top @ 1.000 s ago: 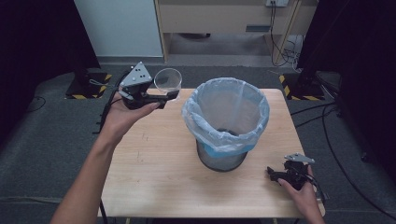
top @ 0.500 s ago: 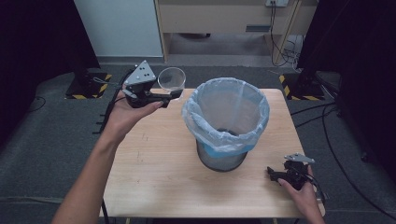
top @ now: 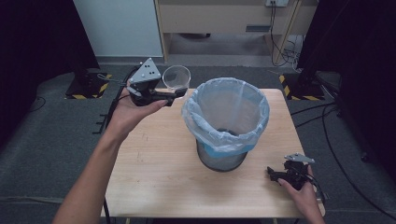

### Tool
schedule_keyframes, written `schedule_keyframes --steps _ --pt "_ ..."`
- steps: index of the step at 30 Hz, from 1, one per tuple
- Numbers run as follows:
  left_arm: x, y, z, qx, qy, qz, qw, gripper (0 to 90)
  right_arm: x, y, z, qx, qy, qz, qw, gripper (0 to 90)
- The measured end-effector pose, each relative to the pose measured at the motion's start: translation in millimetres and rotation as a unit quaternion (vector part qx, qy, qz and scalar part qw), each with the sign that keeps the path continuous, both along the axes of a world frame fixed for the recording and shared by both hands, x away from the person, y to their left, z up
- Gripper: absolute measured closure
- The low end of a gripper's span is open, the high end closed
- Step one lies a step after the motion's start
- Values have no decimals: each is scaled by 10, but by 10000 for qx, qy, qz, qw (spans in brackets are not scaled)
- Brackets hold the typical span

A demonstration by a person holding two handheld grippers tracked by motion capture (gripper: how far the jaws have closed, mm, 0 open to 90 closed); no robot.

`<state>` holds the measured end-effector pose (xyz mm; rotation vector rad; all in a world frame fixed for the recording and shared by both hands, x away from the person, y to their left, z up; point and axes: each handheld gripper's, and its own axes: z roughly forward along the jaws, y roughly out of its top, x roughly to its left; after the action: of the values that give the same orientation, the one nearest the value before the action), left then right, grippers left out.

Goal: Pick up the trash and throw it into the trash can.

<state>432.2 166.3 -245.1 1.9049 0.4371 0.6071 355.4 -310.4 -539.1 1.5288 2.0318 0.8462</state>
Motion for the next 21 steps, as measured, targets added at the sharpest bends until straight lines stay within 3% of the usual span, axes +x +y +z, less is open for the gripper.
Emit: schedule_keyframes --steps 10,21 --pt "-20 -86 48 22 -47 -82 10000 381 1 0 0 0 -2 7 10000 3" --pt "-4 -334 38 40 21 -343 9994 377 0 -3 0 -1 -2 23 10000 3"
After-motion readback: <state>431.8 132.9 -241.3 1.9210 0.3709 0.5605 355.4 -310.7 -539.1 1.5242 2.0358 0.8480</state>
